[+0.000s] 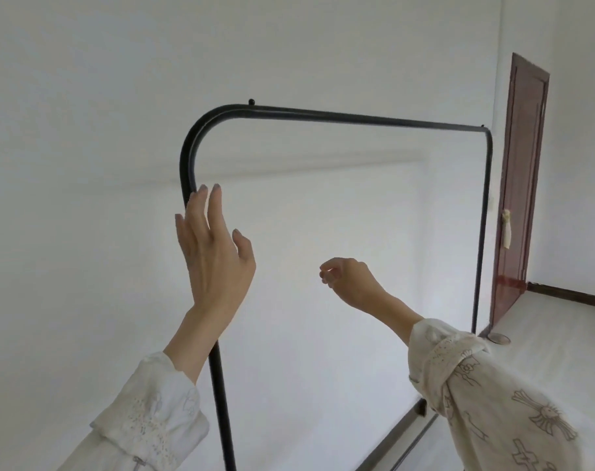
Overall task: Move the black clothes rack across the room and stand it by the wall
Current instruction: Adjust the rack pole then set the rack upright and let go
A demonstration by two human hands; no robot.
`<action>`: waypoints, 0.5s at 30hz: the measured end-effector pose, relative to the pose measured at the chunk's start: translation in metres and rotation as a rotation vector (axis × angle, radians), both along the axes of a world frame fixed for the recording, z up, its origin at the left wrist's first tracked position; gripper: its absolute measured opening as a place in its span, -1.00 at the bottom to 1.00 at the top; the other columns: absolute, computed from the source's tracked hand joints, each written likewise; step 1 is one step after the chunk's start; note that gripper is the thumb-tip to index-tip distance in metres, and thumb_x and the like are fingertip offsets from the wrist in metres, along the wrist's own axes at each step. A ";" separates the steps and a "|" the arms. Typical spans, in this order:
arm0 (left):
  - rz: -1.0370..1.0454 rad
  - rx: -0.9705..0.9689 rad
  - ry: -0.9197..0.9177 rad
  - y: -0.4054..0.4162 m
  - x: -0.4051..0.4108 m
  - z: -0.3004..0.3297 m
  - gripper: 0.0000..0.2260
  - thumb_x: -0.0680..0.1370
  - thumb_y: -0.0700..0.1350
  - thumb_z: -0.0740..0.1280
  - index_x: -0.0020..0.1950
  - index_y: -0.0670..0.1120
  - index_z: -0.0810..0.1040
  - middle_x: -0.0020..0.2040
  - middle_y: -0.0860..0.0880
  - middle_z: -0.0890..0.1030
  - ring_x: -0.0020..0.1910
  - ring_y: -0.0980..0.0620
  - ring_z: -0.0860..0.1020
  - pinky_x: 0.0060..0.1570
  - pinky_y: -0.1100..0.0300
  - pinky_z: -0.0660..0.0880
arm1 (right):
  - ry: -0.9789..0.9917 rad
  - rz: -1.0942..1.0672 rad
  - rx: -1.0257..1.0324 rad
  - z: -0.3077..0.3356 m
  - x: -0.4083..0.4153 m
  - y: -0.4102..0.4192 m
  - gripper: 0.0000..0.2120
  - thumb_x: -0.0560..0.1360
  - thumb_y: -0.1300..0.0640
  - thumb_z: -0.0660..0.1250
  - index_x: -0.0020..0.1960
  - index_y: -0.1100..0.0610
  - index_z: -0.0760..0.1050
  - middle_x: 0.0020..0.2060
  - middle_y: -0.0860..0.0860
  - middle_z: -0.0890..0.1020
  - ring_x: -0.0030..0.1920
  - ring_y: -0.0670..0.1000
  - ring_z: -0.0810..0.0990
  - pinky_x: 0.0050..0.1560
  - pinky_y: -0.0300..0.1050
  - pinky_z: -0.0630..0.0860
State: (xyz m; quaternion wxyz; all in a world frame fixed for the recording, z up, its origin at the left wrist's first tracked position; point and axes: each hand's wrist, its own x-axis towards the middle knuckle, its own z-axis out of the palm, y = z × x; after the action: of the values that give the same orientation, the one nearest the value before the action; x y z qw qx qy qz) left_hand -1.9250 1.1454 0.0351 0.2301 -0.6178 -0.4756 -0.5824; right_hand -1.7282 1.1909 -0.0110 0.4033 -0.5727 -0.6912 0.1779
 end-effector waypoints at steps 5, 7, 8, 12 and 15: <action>0.078 -0.039 0.216 0.009 0.088 0.019 -0.62 0.47 -0.34 0.17 0.30 -0.22 0.37 0.34 -0.22 0.39 0.42 -0.21 0.28 0.42 -0.18 0.21 | -0.098 -0.001 0.170 0.046 0.092 0.017 -0.72 0.56 0.12 0.17 0.23 0.13 0.48 0.07 0.10 0.65 0.09 0.13 0.57 -0.05 -0.17 0.40; 0.110 -0.112 0.268 0.018 0.120 0.027 -0.62 0.48 -0.32 0.16 0.30 -0.21 0.38 0.35 -0.21 0.39 0.43 -0.19 0.27 0.41 -0.14 0.23 | -0.107 -0.020 0.214 0.061 0.124 0.025 -0.70 0.56 0.12 0.16 0.26 0.12 0.45 0.10 0.09 0.64 0.11 0.13 0.56 -0.02 -0.15 0.42; 0.127 -0.135 0.300 0.025 0.135 0.033 -0.62 0.49 -0.30 0.16 0.31 -0.20 0.37 0.36 -0.20 0.38 0.44 -0.19 0.25 0.42 -0.13 0.21 | -0.114 -0.022 0.236 0.068 0.139 0.030 -0.69 0.56 0.13 0.15 0.27 0.12 0.44 0.11 0.09 0.64 0.13 0.13 0.55 0.02 -0.12 0.44; 0.212 -0.141 0.398 0.054 0.180 0.061 -0.61 0.50 -0.27 0.18 0.34 -0.17 0.35 0.39 -0.18 0.35 0.47 -0.17 0.18 0.46 -0.09 0.13 | -0.164 -0.030 0.332 0.093 0.188 0.056 -0.67 0.55 0.15 0.14 0.31 0.14 0.37 0.13 0.09 0.62 0.19 0.13 0.53 0.16 -0.01 0.45; 0.293 -0.097 0.470 0.077 0.205 0.081 -0.59 0.49 -0.26 0.17 0.36 -0.16 0.32 0.41 -0.16 0.33 0.49 -0.16 0.15 0.48 -0.10 0.04 | -0.175 -0.052 0.394 0.107 0.214 0.082 -0.64 0.56 0.14 0.15 0.35 0.14 0.32 0.21 0.11 0.55 0.25 0.12 0.47 0.20 0.00 0.41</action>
State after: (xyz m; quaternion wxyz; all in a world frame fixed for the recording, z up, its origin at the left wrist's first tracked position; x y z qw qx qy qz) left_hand -1.7199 1.2221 0.1160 0.3861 -0.6708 -0.5207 -0.3602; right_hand -1.5146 1.2728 0.0964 0.4506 -0.5137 -0.7298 -0.0217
